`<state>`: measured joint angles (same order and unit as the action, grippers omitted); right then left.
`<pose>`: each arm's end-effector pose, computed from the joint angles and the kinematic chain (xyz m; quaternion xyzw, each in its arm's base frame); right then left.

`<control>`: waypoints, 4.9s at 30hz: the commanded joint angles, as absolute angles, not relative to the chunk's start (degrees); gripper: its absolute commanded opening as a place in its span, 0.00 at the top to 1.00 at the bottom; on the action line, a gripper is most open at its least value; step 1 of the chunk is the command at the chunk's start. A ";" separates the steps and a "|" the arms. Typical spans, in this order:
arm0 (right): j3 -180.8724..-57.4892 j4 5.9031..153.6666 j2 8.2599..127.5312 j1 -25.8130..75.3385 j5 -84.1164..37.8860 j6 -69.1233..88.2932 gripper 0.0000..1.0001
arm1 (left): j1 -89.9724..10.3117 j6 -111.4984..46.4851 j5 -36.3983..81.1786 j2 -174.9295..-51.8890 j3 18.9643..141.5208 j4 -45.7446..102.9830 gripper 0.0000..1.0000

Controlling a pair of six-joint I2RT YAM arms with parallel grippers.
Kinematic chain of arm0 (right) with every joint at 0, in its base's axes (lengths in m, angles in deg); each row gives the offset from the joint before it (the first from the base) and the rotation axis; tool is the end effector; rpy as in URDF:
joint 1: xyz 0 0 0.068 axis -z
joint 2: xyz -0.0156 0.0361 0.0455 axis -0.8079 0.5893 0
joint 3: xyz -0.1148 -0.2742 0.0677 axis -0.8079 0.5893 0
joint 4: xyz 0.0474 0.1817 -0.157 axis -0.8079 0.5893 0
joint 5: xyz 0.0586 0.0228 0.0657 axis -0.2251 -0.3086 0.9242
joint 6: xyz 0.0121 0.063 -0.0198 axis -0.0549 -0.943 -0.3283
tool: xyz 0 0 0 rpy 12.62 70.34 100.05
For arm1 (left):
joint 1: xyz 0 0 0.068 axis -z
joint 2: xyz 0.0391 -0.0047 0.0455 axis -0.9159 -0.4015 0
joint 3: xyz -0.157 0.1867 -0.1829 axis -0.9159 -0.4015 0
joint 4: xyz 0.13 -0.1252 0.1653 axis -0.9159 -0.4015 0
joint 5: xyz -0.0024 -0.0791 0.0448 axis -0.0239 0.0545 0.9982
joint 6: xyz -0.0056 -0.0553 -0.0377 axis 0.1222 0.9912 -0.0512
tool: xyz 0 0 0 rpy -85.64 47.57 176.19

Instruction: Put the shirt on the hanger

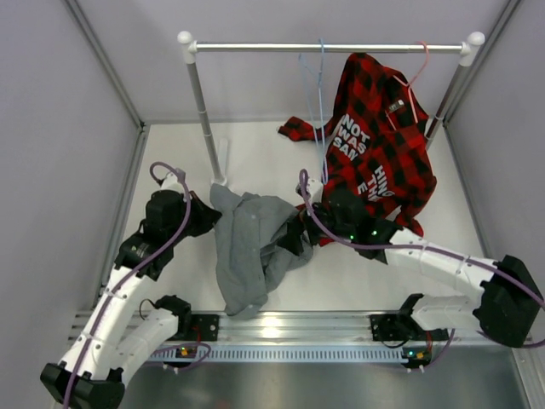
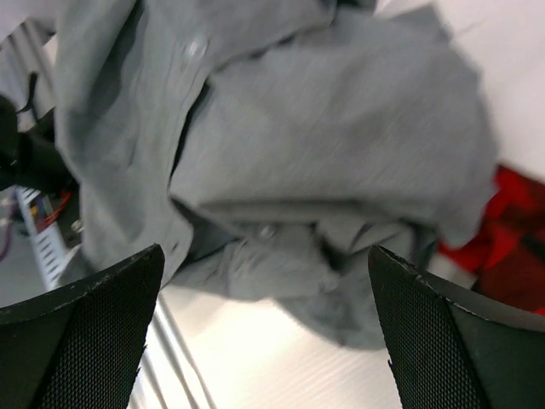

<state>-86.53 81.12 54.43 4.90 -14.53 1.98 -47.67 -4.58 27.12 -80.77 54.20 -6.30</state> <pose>0.1532 0.1988 0.2919 -0.3211 0.7820 0.3757 0.3797 0.1278 -0.0468 0.3256 -0.1409 0.8518 -0.2682 0.4274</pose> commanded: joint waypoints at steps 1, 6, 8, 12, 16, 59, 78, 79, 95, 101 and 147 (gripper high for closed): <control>-95.30 79.10 58.70 3.88 -22.93 10.84 0.00 | -47.70 -11.03 31.01 -80.37 58.34 -9.43 1.00; -102.85 78.22 72.55 4.05 -26.01 20.87 0.01 | -47.61 -13.14 24.95 -81.77 60.45 -9.52 1.00; -105.23 79.10 77.41 4.32 -23.49 23.78 0.01 | -47.61 -13.50 23.53 -82.30 61.24 -9.69 1.00; -106.83 80.08 83.67 4.06 -9.42 22.91 0.22 | -47.61 -14.90 26.34 -83.70 63.53 -10.66 1.00; -101.83 72.26 79.20 2.65 -10.88 16.94 1.00 | -47.70 -17.36 30.30 -87.21 68.17 -12.15 1.00; -141.02 107.65 91.24 -1.85 -27.25 21.83 0.07 | -39.79 4.79 62.82 -66.76 56.15 -20.59 0.06; -156.77 106.56 112.08 2.91 -30.29 24.50 1.00 | -39.70 3.02 44.74 -65.51 53.61 -24.73 0.08; -153.27 105.39 107.71 2.91 -32.49 23.44 1.00 | -39.79 3.55 43.50 -65.69 53.17 -23.94 0.09; -128.63 98.70 78.23 2.83 -47.10 8.14 1.00 | -37.86 14.62 27.92 -84.14 40.69 7.60 0.16; -126.43 96.86 74.88 2.74 -44.82 7.26 1.00 | -36.62 18.66 24.95 -90.55 35.59 22.34 0.56; -89.42 75.92 51.69 -29.34 -51.50 4.00 0.16 | -41.90 -16.40 43.32 -75.80 57.73 -7.41 1.00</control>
<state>-87.84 79.55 57.62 -29.57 -59.07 -1.08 -41.62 -17.67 45.09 -77.42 57.79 -12.01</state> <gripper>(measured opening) 0.815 0.024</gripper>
